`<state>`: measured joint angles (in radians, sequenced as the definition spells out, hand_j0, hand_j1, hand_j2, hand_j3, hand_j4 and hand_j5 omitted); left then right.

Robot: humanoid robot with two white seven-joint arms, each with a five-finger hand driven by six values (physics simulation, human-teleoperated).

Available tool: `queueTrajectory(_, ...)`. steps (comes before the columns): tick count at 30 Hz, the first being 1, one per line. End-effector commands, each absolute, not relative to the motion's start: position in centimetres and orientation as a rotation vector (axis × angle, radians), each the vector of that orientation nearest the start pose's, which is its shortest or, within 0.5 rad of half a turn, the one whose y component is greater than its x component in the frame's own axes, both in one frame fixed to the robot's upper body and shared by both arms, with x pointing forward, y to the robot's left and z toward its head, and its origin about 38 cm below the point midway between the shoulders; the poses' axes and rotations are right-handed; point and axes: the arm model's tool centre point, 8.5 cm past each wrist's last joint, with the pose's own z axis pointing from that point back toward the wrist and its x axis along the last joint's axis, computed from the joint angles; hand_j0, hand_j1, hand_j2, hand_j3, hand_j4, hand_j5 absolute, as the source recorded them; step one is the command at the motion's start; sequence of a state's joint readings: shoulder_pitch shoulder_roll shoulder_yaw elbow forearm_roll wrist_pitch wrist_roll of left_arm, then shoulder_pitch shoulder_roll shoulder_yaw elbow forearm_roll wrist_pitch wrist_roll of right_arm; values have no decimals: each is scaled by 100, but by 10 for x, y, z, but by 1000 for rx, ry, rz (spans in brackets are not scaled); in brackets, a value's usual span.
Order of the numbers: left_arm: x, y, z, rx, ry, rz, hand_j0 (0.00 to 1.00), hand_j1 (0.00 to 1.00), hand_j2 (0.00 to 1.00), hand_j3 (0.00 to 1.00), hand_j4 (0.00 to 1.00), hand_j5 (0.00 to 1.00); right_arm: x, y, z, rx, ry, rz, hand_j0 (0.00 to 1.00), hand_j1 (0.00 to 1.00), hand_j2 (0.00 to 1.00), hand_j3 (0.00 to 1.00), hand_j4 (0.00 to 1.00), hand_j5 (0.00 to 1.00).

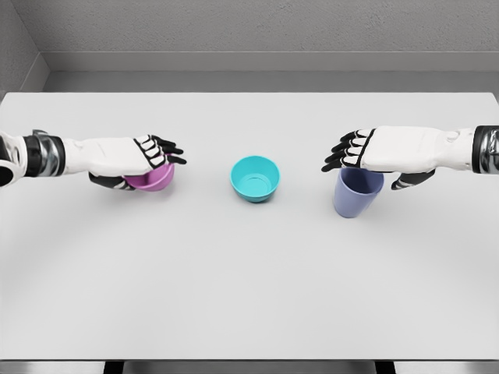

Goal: Stacking bowl and cup with both arms

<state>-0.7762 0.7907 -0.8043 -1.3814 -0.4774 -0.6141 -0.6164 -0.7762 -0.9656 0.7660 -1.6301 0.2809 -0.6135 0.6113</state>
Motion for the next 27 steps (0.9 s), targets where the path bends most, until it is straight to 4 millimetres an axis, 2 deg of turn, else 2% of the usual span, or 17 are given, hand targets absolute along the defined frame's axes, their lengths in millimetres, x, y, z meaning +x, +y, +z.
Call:
queueTrajectory(1,446,282,193,360,-1176,-2319,77,77,77,77,77,77,407,-286,261,444,1790,-3046,100,100,100,100,100,100)
queueTrajectory(17,448,281,196,366,-1181,-2321,77,77,77,77,77,77,407,-287,262,452,1784,-3049,100,100,100,100,100,100)
queueTrajectory(27,442,235,220,339,-1330,-2385,78,78,78,78,78,78,411,-290,270,493,1784,-3042,100,100,100,100,100,100)
